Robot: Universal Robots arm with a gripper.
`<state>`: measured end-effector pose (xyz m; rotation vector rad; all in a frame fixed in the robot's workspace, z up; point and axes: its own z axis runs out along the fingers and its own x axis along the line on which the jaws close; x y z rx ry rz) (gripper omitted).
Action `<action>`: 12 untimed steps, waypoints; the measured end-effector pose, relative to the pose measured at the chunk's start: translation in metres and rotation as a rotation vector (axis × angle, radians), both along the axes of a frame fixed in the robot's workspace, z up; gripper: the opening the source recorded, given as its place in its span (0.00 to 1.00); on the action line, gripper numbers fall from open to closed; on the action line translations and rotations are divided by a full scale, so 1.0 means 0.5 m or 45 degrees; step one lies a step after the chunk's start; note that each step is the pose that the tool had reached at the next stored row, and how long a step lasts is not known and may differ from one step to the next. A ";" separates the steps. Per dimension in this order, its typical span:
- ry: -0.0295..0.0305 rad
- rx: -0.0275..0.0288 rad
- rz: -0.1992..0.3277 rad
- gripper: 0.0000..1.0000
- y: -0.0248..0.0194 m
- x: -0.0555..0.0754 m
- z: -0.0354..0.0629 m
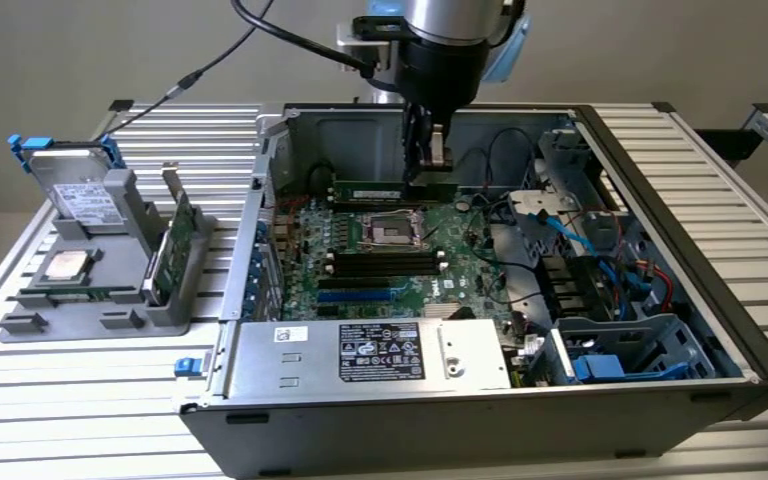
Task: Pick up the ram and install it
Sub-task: 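Pick up the ram and move it above insertion slot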
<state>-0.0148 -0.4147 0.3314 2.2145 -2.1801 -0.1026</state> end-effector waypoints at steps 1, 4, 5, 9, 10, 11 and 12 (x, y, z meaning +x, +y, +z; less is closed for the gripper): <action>0.0000 -0.0041 0.000 0.14 0.0028 0.000 -0.002; 0.0000 -0.0202 0.000 0.14 0.0094 -0.001 -0.008; -0.0001 -0.0254 0.000 0.14 0.0114 -0.001 -0.011; -0.0020 -0.0404 -0.001 0.14 0.0176 -0.004 -0.018; -0.0066 -0.0415 -0.003 0.14 0.0181 -0.005 -0.019; -0.0130 -0.0432 -0.004 0.14 0.0188 -0.005 -0.019; -0.0198 -0.0449 -0.005 0.14 0.0196 -0.005 -0.020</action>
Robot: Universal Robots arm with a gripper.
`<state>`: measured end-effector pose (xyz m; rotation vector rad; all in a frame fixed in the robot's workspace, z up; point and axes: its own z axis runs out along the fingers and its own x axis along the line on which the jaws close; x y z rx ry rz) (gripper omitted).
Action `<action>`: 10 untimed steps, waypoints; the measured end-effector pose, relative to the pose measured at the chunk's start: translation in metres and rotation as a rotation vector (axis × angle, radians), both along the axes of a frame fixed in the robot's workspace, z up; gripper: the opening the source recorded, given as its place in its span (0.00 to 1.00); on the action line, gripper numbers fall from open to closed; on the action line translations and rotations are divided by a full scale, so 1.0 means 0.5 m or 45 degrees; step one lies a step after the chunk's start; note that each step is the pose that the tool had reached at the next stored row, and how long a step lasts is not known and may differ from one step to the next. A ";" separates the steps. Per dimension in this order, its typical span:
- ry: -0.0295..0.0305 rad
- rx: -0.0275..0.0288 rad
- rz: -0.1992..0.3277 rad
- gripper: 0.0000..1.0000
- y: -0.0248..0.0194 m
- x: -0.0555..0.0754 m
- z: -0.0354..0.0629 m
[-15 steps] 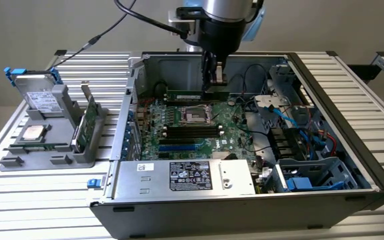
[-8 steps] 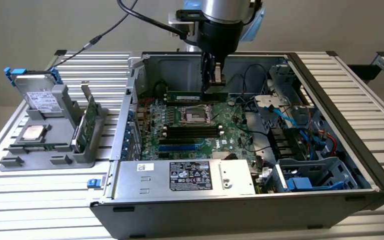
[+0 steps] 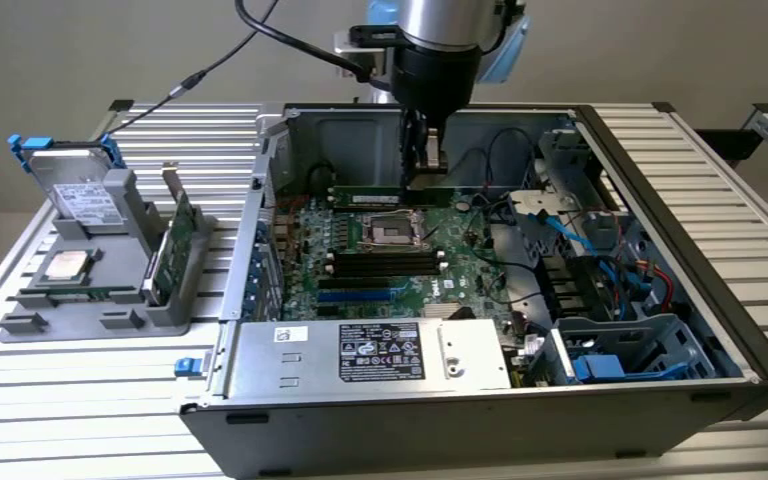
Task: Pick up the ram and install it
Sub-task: 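Pick up the ram and move it above insertion slot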
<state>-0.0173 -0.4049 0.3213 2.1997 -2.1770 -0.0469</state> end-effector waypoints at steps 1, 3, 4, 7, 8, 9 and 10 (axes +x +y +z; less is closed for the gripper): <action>-0.0063 -0.0012 -0.001 0.14 0.0007 0.000 -0.001; -0.0129 -0.0043 -0.004 0.14 0.0018 -0.002 -0.003; -0.0130 -0.0066 -0.005 0.14 0.0024 -0.003 -0.004; -0.0129 -0.0170 -0.006 0.14 0.0062 -0.005 -0.010; -0.0130 -0.0204 -0.006 0.14 0.0081 -0.005 -0.013; -0.0131 -0.0233 -0.006 0.14 0.0104 -0.005 -0.015; -0.0130 -0.0261 -0.007 0.14 0.0128 -0.005 -0.017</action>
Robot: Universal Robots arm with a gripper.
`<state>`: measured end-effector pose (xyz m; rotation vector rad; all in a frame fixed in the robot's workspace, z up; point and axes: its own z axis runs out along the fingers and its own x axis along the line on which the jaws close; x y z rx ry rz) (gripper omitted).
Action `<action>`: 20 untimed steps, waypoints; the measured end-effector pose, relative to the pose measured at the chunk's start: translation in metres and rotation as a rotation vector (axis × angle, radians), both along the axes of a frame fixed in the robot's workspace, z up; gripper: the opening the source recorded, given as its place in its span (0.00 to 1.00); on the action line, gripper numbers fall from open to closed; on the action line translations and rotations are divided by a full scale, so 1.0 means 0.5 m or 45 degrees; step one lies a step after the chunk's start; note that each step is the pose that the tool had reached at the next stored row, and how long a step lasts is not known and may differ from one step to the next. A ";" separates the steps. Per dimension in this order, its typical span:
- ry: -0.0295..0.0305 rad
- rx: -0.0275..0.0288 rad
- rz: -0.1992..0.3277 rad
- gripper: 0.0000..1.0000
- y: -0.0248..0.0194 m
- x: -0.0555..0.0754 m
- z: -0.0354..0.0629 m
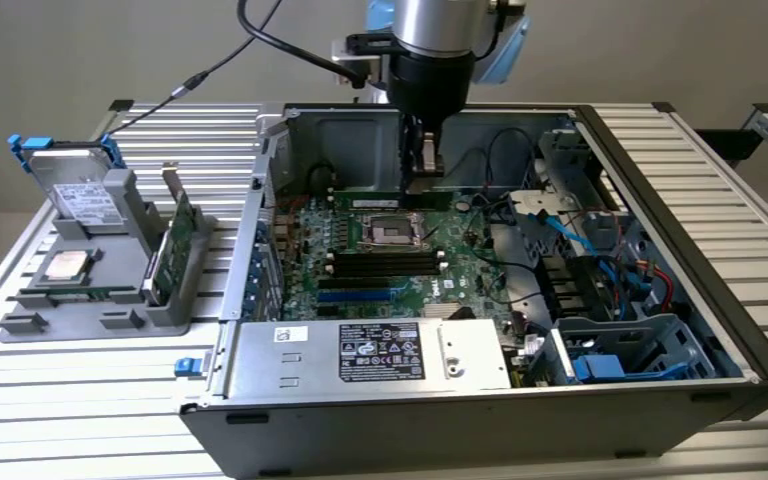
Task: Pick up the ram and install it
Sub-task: 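Pick up the ram and move it above insertion slot, then insert the ram into the slot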
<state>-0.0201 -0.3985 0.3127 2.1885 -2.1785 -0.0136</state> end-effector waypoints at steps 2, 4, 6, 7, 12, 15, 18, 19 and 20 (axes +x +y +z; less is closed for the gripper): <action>0.0000 -0.0033 0.000 0.14 0.0044 0.000 -0.003; 0.0000 -0.0044 0.000 0.14 0.0052 0.000 -0.003; 0.0000 -0.0046 0.000 0.14 0.0052 0.000 -0.003; 0.0000 -0.0045 0.000 0.14 0.0052 0.000 -0.003; -0.0001 -0.0045 0.000 0.14 0.0052 0.000 -0.003; -0.0001 -0.0045 0.000 0.14 0.0052 0.000 -0.003; 0.0000 -0.0046 0.000 0.14 0.0052 0.000 -0.003; -0.0007 -0.0046 0.000 0.14 0.0055 -0.001 -0.006; -0.0010 -0.0045 0.000 0.14 0.0066 -0.001 -0.009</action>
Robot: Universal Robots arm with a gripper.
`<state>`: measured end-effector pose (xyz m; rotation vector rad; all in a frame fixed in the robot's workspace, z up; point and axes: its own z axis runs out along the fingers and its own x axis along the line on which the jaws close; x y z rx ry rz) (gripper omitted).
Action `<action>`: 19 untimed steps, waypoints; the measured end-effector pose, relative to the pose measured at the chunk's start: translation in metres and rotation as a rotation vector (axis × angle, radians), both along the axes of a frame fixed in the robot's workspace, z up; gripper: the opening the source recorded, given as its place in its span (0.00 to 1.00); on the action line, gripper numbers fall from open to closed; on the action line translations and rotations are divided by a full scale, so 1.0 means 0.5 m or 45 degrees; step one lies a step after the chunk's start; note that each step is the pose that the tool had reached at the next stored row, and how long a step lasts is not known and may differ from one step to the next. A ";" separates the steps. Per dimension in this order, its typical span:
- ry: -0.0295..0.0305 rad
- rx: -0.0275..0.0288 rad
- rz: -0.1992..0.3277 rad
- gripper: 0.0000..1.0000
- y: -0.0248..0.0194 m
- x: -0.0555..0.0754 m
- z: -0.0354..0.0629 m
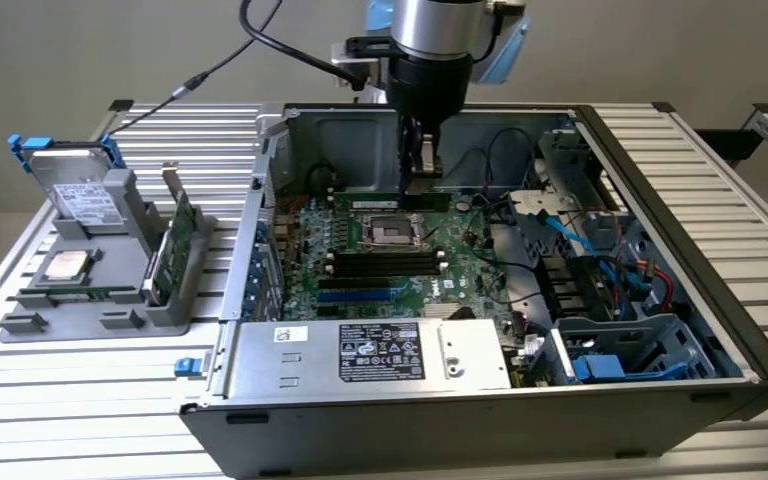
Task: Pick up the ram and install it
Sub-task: 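Insert the ram into the slot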
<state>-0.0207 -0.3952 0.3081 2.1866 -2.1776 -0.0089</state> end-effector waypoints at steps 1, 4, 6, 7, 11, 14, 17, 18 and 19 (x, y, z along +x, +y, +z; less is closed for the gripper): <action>0.0000 -0.0001 0.000 0.14 0.0010 -0.001 -0.003; -0.0001 -0.0001 0.000 0.14 0.0043 -0.004 -0.014; -0.0001 0.0000 0.000 0.14 0.0056 -0.004 -0.022; -0.0002 0.0000 0.000 0.14 0.0058 -0.004 -0.025; -0.0002 0.0000 0.001 0.14 0.0065 -0.004 -0.040; -0.0001 -0.0001 0.001 0.14 0.0072 -0.004 -0.051; -0.0001 0.0000 0.002 0.14 0.0072 -0.005 -0.062; -0.0001 -0.0001 0.002 0.14 0.0072 -0.005 -0.065; -0.0001 -0.0001 0.003 0.14 0.0072 -0.005 -0.069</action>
